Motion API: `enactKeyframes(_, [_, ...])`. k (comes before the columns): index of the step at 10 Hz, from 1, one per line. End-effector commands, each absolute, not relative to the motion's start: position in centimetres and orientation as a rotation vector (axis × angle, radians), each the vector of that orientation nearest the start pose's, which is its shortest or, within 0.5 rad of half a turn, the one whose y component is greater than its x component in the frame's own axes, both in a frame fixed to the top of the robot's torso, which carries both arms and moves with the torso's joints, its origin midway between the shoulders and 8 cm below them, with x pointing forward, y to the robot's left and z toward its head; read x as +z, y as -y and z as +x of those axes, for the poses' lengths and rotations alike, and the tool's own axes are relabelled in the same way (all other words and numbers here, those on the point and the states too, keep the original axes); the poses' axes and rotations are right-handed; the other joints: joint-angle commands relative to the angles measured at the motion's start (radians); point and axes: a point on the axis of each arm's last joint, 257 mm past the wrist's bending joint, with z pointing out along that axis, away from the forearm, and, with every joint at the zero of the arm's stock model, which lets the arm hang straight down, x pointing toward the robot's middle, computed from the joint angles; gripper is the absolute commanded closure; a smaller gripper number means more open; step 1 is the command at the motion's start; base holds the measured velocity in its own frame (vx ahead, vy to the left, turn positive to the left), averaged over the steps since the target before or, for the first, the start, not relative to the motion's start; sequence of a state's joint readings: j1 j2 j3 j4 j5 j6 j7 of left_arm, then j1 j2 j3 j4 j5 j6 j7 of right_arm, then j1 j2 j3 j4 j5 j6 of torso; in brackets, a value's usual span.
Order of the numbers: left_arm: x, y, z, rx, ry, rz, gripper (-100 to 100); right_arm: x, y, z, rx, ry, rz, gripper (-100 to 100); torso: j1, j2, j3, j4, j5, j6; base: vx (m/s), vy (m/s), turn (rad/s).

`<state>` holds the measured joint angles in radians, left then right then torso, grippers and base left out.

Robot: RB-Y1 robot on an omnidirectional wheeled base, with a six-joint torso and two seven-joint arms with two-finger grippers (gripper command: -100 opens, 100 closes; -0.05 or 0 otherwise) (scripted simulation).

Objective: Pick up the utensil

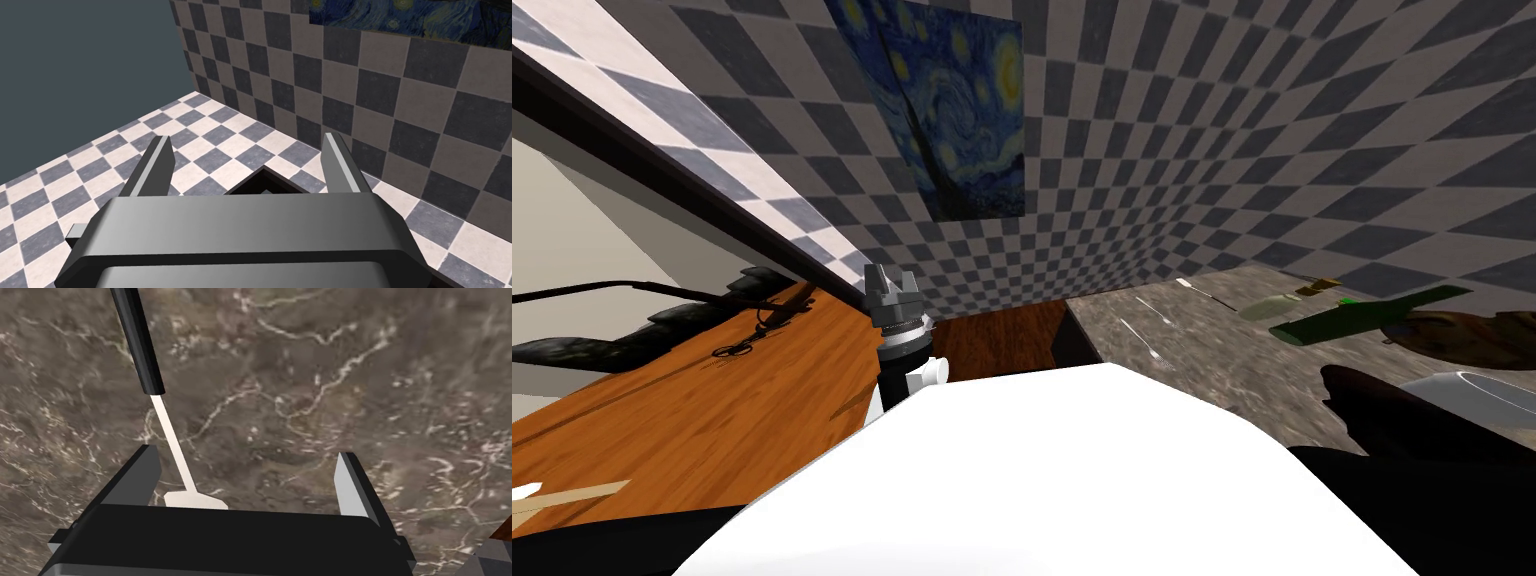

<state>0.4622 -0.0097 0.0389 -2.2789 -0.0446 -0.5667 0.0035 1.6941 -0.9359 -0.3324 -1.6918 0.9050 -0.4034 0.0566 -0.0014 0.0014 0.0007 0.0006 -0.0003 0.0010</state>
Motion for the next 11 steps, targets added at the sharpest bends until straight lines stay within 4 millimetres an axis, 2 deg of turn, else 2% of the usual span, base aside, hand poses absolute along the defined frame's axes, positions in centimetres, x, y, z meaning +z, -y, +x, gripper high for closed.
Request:
enactKeyframes(1, [4.8, -28.0, 33.3, -1.274, -0.559, -0.552, 0, -32.4, 56.9, -18.7, -0.271, -3.011, -0.114, -100, 0.000, 0.000, 0.000, 0.000, 0.000, 0.000, 0.028, -0.069, 0.106])
enactKeyframes(3, [4.8, -28.0, 33.3, -1.274, -0.559, -0.552, 0, -32.3, 57.6, -20.8, -0.309, -3.054, -0.113, -100, -0.002, 0.000, 0.000, 0.000, 0.000, 0.000, 0.023, -0.081, 0.080])
enactKeyframes(4, [4.8, -28.0, 33.3, -1.274, -0.559, -0.552, 0, -32.5, 57.5, -20.1, -0.295, -3.041, -0.115, -100, -0.001, 0.000, 0.000, 0.000, 0.000, 0.000, 0.007, -0.034, 0.012])
enactKeyframes(5, [4.8, -28.0, 33.3, -1.274, -0.559, -0.552, 0, -32.5, 57.6, -20.2, -0.300, -3.043, -0.114, 0, 0.001, 0.000, 0.000, 0.000, 0.000, 0.000, 0.002, -0.007, 0.001])
enactKeyframes(6, [4.8, -28.0, 33.3, -1.274, -0.559, -0.552, 0, -34.2, 55.6, -18.2, -0.162, -3.044, -0.187, -100, 0.003, 0.001, 0.001, 0.000, 0.001, 0.000, -0.044, -0.008, -0.293])
enactKeyframes(9, [4.8, -28.0, 33.3, -1.274, -0.559, -0.552, 0, -35.3, 56.0, -15.2, -0.162, -2.999, -0.188, -100, 0.005, 0.004, 0.002, 0.001, 0.001, 0.000, -0.032, 0.005, -0.081])
enactKeyframes(10, [4.8, -28.0, 33.3, -1.274, -0.559, -0.552, 0, -36.3, 54.1, -14.6, -0.041, -3.024, -0.261, -100, 0.003, 0.001, 0.002, 0.003, -0.002, -0.003, -0.048, -0.017, -0.295])
enactKeyframes(11, [4.8, -28.0, 33.3, -1.274, -0.559, -0.552, 0, -36.7, 54.2, -13.6, -0.041, -3.012, -0.271, -100, 0.001, 0.003, 0.003, 0.004, -0.010, 0.002, -0.043, -0.016, -0.199])
